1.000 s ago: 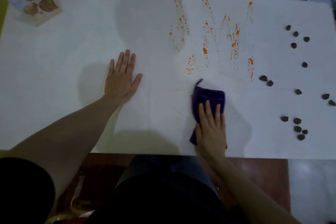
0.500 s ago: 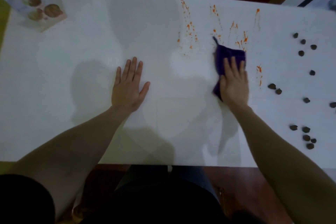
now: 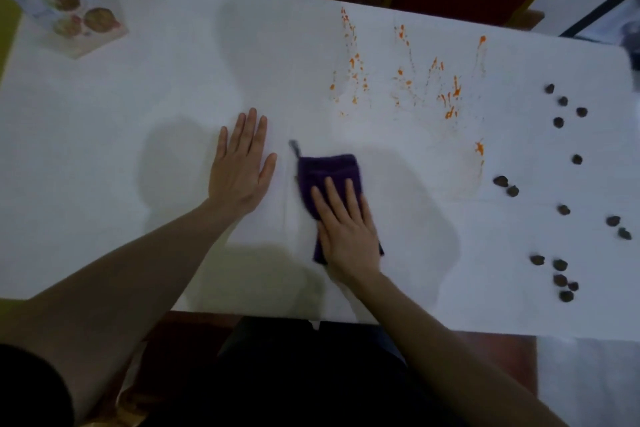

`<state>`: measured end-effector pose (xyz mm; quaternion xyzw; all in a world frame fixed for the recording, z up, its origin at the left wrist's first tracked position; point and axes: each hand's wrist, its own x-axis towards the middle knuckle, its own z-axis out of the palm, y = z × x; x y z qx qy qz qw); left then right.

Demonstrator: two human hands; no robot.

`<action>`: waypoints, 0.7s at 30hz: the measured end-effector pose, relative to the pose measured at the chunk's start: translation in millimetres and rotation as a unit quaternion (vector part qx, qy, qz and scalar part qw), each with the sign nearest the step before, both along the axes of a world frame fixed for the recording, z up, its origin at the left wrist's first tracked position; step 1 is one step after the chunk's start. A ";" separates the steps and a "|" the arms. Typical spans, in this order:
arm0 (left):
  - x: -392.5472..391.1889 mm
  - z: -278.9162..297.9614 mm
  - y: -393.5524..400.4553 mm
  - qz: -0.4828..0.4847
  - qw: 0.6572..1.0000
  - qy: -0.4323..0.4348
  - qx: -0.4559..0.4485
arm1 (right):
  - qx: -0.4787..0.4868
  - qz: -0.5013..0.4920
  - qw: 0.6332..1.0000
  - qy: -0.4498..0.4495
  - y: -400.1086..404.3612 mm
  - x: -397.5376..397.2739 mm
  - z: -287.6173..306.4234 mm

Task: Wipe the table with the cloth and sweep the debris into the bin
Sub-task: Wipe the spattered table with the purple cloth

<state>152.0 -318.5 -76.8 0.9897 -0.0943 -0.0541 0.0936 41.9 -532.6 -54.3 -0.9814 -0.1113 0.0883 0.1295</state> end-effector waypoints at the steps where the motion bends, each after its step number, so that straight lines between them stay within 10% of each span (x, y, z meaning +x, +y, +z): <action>1: 1.3 0.7 -4.0 0.006 1.000 -0.002 -0.003 | 0.003 0.022 1.000 0.002 3.7 16.4 -0.2; 10: -3.3 -6.7 -17.9 0.013 1.000 0.002 0.008 | -0.039 -0.147 0.988 0.011 -114.4 131.9 -2.3; 21: -2.9 -8.7 -16.5 0.017 1.000 -0.005 0.014 | -0.025 -0.262 0.965 0.014 -124.2 16.0 2.2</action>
